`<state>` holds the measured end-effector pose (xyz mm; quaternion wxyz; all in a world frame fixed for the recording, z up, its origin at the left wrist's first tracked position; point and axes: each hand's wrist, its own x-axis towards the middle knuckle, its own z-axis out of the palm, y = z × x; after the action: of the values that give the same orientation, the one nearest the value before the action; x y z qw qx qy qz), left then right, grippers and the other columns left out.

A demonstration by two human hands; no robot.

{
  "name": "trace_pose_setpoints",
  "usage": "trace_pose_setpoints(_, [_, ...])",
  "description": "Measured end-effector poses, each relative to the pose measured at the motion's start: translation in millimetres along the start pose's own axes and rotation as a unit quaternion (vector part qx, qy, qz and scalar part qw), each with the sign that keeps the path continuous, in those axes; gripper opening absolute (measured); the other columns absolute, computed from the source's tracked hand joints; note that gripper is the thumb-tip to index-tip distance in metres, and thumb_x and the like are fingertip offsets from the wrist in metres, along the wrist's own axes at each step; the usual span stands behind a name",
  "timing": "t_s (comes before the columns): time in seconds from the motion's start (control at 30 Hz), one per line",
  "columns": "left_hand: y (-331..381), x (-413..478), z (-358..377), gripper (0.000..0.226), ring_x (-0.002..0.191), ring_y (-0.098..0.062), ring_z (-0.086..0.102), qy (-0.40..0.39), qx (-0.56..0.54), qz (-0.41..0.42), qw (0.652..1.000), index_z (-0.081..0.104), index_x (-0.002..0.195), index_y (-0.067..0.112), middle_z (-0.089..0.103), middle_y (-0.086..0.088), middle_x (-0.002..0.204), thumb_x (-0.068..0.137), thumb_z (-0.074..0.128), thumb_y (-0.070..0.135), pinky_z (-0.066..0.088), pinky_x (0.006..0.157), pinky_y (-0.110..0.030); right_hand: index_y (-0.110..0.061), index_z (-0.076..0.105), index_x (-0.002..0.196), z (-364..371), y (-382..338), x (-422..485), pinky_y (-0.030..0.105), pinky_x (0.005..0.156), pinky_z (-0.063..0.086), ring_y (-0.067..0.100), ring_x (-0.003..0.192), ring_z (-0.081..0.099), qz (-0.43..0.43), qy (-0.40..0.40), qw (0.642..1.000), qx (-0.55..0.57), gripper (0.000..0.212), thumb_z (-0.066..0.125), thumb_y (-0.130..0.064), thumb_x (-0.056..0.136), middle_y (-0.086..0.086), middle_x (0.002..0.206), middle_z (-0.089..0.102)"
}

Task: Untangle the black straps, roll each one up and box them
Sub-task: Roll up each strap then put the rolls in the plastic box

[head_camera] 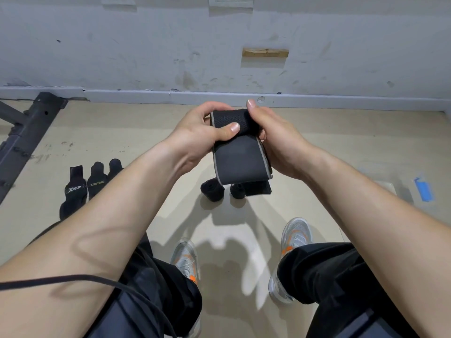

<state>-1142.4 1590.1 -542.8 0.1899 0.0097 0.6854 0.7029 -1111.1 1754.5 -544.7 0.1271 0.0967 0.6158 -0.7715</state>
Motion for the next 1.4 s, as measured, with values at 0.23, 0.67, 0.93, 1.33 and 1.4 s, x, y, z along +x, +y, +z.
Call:
trace_pose_setpoints(0.23, [-5,-2,4,0.041,0.091,-0.024,0.072,-0.012,-0.02,-0.03,0.999,0.065,0.125,0.003,0.073,-0.012,0.103,0.086,0.075,-0.002,0.06,0.078,-0.033,-0.02,0.053,0.103,-3,5,0,0.026,0.053,0.052,0.015,0.068,0.064,-0.052,0.027,0.996,-0.062,0.009,0.06,-0.025,0.102,0.006,0.092,0.064])
trace_pose_setpoints(0.67, [10,-13,10,0.019,0.082,-0.023,0.076,-0.045,-0.173,-0.162,0.971,0.071,0.101,0.007,0.076,-0.01,0.092,0.098,0.062,0.024,0.063,0.073,-0.032,-0.025,0.057,0.112,-6,5,0,0.035,0.06,0.049,0.011,0.063,0.062,-0.107,0.045,0.985,-0.13,0.02,0.068,-0.021,0.097,0.001,0.084,0.064])
trace_pose_setpoints(0.93, [17,-9,6,0.013,0.068,-0.018,0.075,0.047,-0.187,-0.144,0.971,0.069,0.092,0.006,0.076,-0.006,0.074,0.099,0.063,0.014,0.063,0.063,-0.03,-0.024,0.045,0.108,-3,1,-1,0.036,0.073,0.053,0.017,0.074,0.064,-0.051,0.075,0.992,-0.09,0.021,0.054,-0.042,0.102,0.002,0.094,0.066])
trace_pose_setpoints(1.33, [16,5,-19,0.009,0.068,-0.017,0.075,0.157,-0.26,-0.107,0.947,0.068,0.101,0.003,0.075,-0.005,0.07,0.098,0.066,0.011,0.061,0.062,-0.03,-0.021,0.06,0.071,-4,15,-3,0.025,0.085,0.042,0.009,0.092,0.055,-0.14,0.053,0.936,-0.32,0.026,0.074,-0.03,0.09,-0.006,0.101,0.053])
trace_pose_setpoints(1.4, [12,8,-20,0.013,0.069,-0.017,0.075,0.184,-0.246,-0.085,0.948,0.067,0.105,0.001,0.076,-0.007,0.079,0.095,0.069,0.008,0.061,0.064,-0.029,-0.013,0.058,0.07,-3,13,-3,0.032,0.079,0.044,0.012,0.079,0.056,-0.13,0.043,0.947,-0.291,0.032,0.07,-0.037,0.087,-0.004,0.087,0.056])
